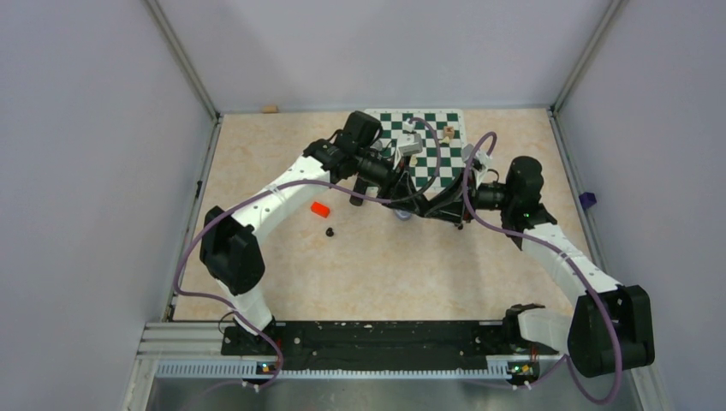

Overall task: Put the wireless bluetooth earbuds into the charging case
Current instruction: Adjust the charging case.

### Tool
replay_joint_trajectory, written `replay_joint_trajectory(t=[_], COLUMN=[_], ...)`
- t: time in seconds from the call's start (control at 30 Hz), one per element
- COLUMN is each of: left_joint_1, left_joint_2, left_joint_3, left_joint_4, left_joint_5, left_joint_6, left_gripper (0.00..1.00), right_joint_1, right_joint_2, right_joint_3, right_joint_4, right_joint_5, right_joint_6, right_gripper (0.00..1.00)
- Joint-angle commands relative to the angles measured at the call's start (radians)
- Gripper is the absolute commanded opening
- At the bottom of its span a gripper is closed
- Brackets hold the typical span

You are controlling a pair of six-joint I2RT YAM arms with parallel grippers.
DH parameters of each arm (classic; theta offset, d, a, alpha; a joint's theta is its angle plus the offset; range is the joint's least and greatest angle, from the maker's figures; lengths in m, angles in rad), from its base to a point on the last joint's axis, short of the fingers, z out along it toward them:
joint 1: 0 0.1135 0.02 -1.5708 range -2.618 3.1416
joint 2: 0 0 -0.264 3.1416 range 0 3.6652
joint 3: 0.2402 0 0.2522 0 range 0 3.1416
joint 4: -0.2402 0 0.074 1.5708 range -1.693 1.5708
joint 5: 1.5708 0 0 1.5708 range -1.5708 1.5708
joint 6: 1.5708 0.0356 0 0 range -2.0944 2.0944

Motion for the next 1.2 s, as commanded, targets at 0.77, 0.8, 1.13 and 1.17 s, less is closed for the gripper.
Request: replay_joint_trajectory(t=[0.77,0.8,1.13,1.17], left_joint_1=[-0.001,-0.002,-0.002,-0.003], left_joint_2=[-0.035,-0.035,-0.031,-0.030], left_joint_3=[-0.001,-0.001,-0.007,-0.007], left_joint_4=[0.028,0.027,0.017,0.017], left_joint_5=[0.036,0.036,0.024,0.025], left_joint_6=[-0.005,-0.004,0.009,0.009], left_gripper=[0.04,0.02,0.00,0.00], right_joint_1=[-0.003,-0.004,-0.039,-0.042], right_joint_2=[-0.010,-0.007,0.056,0.058], right_joint_3=[0.018,0.022,0.054,0.054], right_joint_4=[0.078,0.071,0.127,0.132], right_joint_5=[0.026,0.019,-0.014,-0.010], right_joint_6=[0.020,0.021,0.153,0.161], right_gripper=[0.10,0.17,0.54,0.55])
